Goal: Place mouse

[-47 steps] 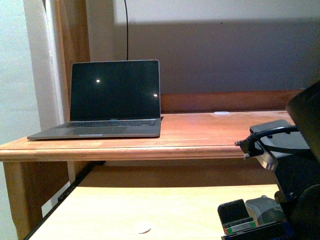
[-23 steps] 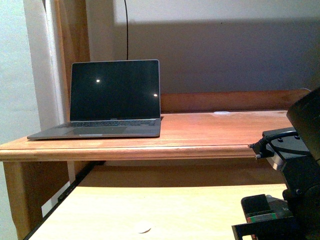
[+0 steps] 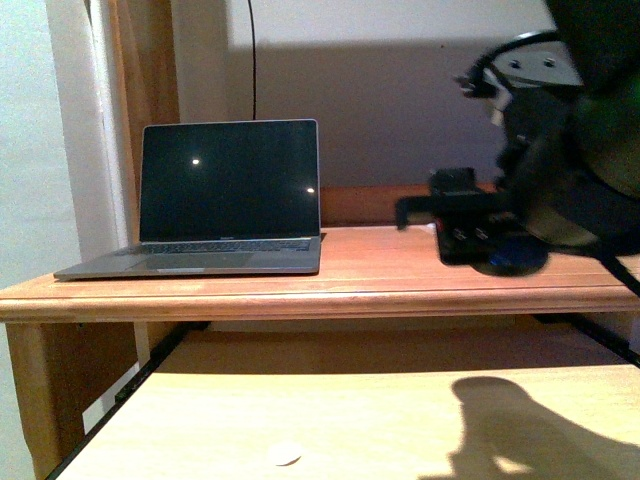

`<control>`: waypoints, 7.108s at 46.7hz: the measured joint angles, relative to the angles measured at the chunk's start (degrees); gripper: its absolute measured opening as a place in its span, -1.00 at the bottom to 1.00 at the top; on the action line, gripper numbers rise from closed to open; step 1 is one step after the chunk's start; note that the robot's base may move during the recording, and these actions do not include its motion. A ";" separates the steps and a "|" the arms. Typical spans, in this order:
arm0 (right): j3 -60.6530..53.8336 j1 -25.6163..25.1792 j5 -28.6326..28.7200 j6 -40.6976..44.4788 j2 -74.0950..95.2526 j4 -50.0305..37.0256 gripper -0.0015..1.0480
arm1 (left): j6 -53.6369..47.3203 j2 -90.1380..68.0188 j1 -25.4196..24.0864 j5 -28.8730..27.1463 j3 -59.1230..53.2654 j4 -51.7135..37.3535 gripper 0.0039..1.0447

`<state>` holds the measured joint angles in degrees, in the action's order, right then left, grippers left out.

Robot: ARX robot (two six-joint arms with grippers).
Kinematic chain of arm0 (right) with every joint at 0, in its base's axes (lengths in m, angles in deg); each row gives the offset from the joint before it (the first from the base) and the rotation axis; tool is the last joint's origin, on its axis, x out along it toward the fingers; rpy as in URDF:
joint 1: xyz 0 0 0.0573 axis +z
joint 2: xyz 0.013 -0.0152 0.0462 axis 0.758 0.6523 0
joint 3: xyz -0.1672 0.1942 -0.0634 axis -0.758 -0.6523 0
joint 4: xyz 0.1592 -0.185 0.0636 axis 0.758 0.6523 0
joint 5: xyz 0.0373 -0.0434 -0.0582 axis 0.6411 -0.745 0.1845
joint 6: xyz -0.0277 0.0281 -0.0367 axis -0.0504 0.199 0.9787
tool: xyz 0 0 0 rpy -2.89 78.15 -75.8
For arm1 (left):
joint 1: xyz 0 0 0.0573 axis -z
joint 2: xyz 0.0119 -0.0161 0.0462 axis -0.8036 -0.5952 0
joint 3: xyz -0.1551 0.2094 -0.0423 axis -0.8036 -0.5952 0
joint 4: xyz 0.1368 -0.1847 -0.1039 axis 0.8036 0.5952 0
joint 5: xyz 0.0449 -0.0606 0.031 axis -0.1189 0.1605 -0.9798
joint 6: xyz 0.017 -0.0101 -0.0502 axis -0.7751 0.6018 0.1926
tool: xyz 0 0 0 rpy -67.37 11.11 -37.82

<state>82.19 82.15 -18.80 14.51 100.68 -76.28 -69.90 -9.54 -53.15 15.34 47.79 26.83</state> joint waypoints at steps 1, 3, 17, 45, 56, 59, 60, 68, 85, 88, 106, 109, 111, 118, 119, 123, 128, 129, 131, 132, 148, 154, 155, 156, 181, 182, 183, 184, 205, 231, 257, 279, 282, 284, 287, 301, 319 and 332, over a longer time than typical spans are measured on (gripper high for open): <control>2.05 0.26 -0.09 -0.04 1.46 0.48 0.05 | 0.00 0.00 0.00 0.00 0.00 0.00 0.86; 7.23 0.83 -0.46 -0.52 5.33 1.79 0.05 | 0.00 0.00 0.00 0.00 -0.02 0.00 0.86; 32.98 1.38 -4.94 -2.36 26.34 9.62 0.05 | 0.00 0.00 0.00 0.00 0.00 0.00 0.86; 58.53 -0.66 -10.27 -2.12 46.90 14.51 0.25 | 0.00 0.00 0.00 0.00 0.00 0.00 0.86; 51.98 -1.38 -5.18 -4.15 43.56 5.14 0.86 | 0.00 0.00 0.00 0.00 -0.02 0.00 0.86; 48.33 -1.86 -3.65 -4.96 41.07 2.03 0.85 | 0.00 0.00 0.00 0.00 0.00 0.00 0.86; 46.58 -2.12 -3.02 -5.22 39.80 0.68 0.85 | 0.00 0.00 0.00 0.00 -0.02 0.00 0.86; 28.52 -5.46 4.61 -7.82 24.63 -12.07 0.86 | 0.00 0.00 0.00 0.00 0.00 0.00 0.86; -21.07 -18.62 34.93 -5.31 -8.70 -33.11 0.86 | 0.00 0.00 0.00 0.00 0.00 0.00 0.86; -28.09 -21.99 41.64 -4.83 -13.29 -34.32 0.86 | 0.00 0.00 0.00 0.00 -0.02 0.00 0.86; -50.53 -49.16 84.50 5.62 -32.37 -27.45 0.86 | 0.00 0.00 0.00 0.00 -0.02 0.00 0.86; -52.04 -51.76 90.03 9.68 -33.40 -23.69 0.86 | 0.00 0.00 0.00 0.00 -0.02 0.00 0.86; -52.30 -53.18 92.80 12.17 -33.79 -21.33 0.86 | 0.00 0.00 0.00 0.00 0.00 0.00 0.86; -52.19 -55.32 96.39 23.30 -33.92 -6.95 0.86 | 0.00 0.00 0.00 0.00 -0.02 0.00 0.86; -52.19 -55.30 96.35 25.57 -33.75 -4.98 0.86 | 0.00 0.00 0.00 0.00 -0.02 0.00 0.86; -52.52 -54.01 94.64 30.67 -33.05 -2.69 0.86 | 0.00 0.00 0.00 0.00 0.00 0.00 0.86; -54.01 -50.71 91.43 32.68 -32.52 -6.84 0.86 | 0.02 0.00 0.00 0.00 -0.02 0.00 0.86; -54.45 -49.88 90.62 32.61 -32.35 -8.11 0.86 | 0.00 0.00 0.00 0.00 -0.02 0.00 0.86; -55.39 -48.15 88.94 31.98 -31.87 -11.34 0.86 | 0.00 0.00 0.00 0.00 -0.02 0.00 0.86; -55.95 -46.77 87.62 31.17 -31.36 -13.97 0.86 | 0.00 0.00 0.00 0.00 0.00 0.00 0.86; -57.02 -29.48 70.51 17.49 -19.78 -41.16 0.86 | 0.00 0.00 0.00 0.00 0.00 0.00 0.86; -54.03 -23.61 63.34 14.19 -12.39 -47.98 0.86 | 0.00 0.00 0.00 0.00 -0.02 0.00 0.86; -53.29 -22.73 62.10 13.86 -11.04 -48.92 0.86 | 0.00 0.00 0.00 0.00 0.00 0.00 0.86; -52.48 -21.90 60.81 13.53 -9.68 -49.75 0.86 | 0.00 0.00 0.00 0.00 -0.02 0.00 0.86; -17.40 -9.64 24.74 6.38 21.00 -49.09 0.86 | 0.00 0.00 0.00 0.00 0.00 0.00 0.86; -16.39 -9.60 23.93 6.21 21.59 -48.72 0.86 | 0.00 0.00 0.00 0.00 0.00 0.00 0.86; -15.69 -9.57 23.28 6.16 22.05 -48.35 0.86 | 0.00 0.00 0.00 0.00 -0.02 0.00 0.86; -15.19 -9.46 22.69 5.97 22.34 -48.02 0.86 | 0.00 0.00 0.00 0.00 -0.02 0.00 0.86; -15.87 -11.26 18.84 1.42 18.86 -46.07 0.86 | 0.02 0.00 0.00 0.00 -0.02 0.00 0.86; -51.71 -24.15 24.00 -10.73 -33.66 -33.27 0.86 | 0.00 0.00 0.00 0.00 -0.02 0.00 0.86; -67.43 -32.76 24.11 4.46 -73.26 -15.65 0.11 | 0.00 0.00 0.00 0.00 -0.02 0.00 0.86; -68.24 -32.79 24.11 8.31 -86.40 -4.09 -0.95 | 0.00 0.00 0.00 0.00 -0.02 0.00 0.86; -68.24 -32.76 24.11 8.28 -86.40 -4.04 -0.95 | 0.00 0.00 -0.02 0.00 -0.02 0.00 0.86; -68.24 -32.76 24.04 8.28 -86.42 -4.00 -0.95 | 0.00 0.00 -0.02 0.00 -0.02 0.00 0.86; -68.24 -32.76 24.06 8.31 -86.51 -4.00 -0.95 | 0.00 0.00 0.00 0.02 -0.02 0.00 0.86; -68.24 -32.76 24.09 8.39 -86.51 -4.00 -0.06 | 0.00 0.00 0.00 0.02 -0.02 0.00 0.86; -68.24 -32.76 24.06 8.39 -86.51 -4.00 0.85 | 0.00 0.00 0.00 0.02 -0.02 0.00 0.86; -68.24 -32.76 24.06 8.39 -86.51 -4.00 0.86 | 0.00 0.00 -0.02 0.02 -0.02 0.00 0.86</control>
<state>13.95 49.38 5.27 22.90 14.17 -80.28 -69.90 -9.54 -53.18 15.36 47.77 26.83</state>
